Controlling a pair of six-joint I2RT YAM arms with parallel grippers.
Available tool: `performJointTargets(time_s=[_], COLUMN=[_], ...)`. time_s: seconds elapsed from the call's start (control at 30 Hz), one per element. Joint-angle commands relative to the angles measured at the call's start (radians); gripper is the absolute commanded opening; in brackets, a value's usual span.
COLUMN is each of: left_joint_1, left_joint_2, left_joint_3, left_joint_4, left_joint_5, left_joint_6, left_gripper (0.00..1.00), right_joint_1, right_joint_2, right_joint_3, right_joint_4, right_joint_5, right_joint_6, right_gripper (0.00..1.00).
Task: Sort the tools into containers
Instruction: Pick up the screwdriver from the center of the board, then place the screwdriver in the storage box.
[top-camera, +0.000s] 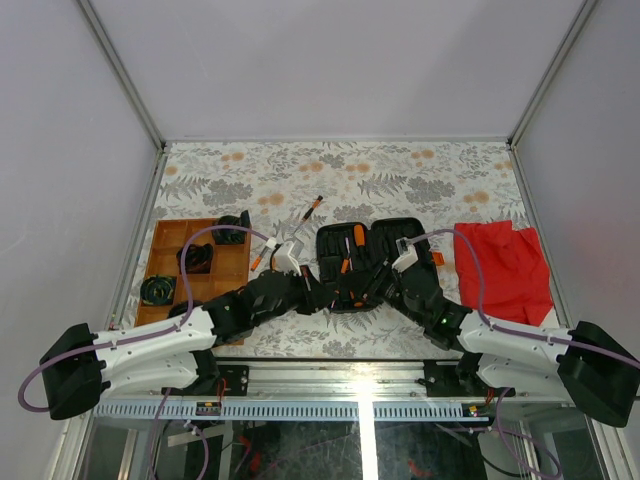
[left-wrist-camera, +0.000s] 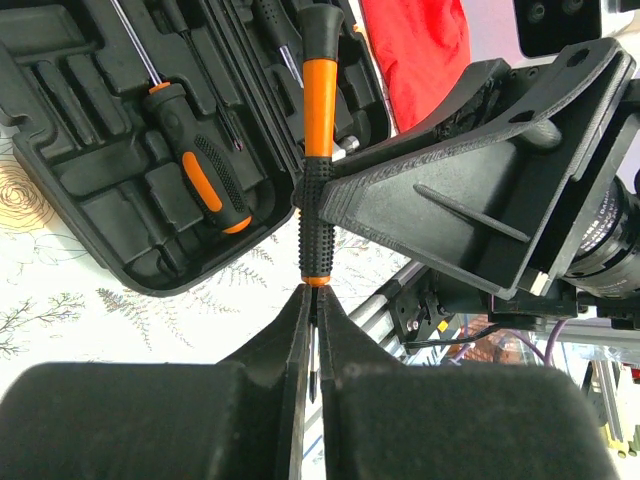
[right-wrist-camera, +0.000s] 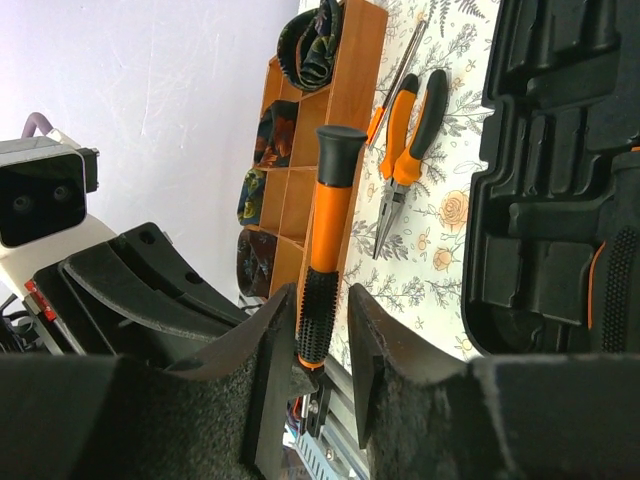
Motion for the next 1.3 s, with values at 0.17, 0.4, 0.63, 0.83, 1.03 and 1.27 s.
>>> performJointTargets(time_s=[0.17,0.4,0.63,0.83,1.03,1.27], left_joint_1=[-0.01,-0.009,0.003,0.127,0.332,0.469], left_joint_2=[-0.005,-0.038,-0.103,-0.103,0.022,0.171], left_joint_3=[0.03,0.036,0.066,0.038,0.007,-0.047], left_joint_4=[0.084,0.037,-0.103,-0.099,-0.015,0.156], left_joint_5=[0.01,-0.002,-0.062,0.004,0.13,0.194], left_joint_6=[0.023,0.047,0.096,0.108,0.102,0.124], left_gripper=[0.0,0.19,0.45,0.46,0.41,0.42], right_joint_1=[0.007,0.008,0.007,0.007,-0.014,-0.109], right_joint_2=[0.028,-0.005,-0.018,0.119,0.32,0.492], right_joint_3=[0.008,0.072,0.215,0.427,0.64,0.759], right_joint_4=[0.093,-0.06,-0.331,-0.653,-0.812,-0.784], right_joint_5=[-0.022,0.009,0.067,0.106,0.105,-0.038], right_joint_6=[0.015,-0.078,-0.265,-0.49,-0.641,-0.623], right_gripper=[0.25,0.07,0.02,0.01,0.0,0.0])
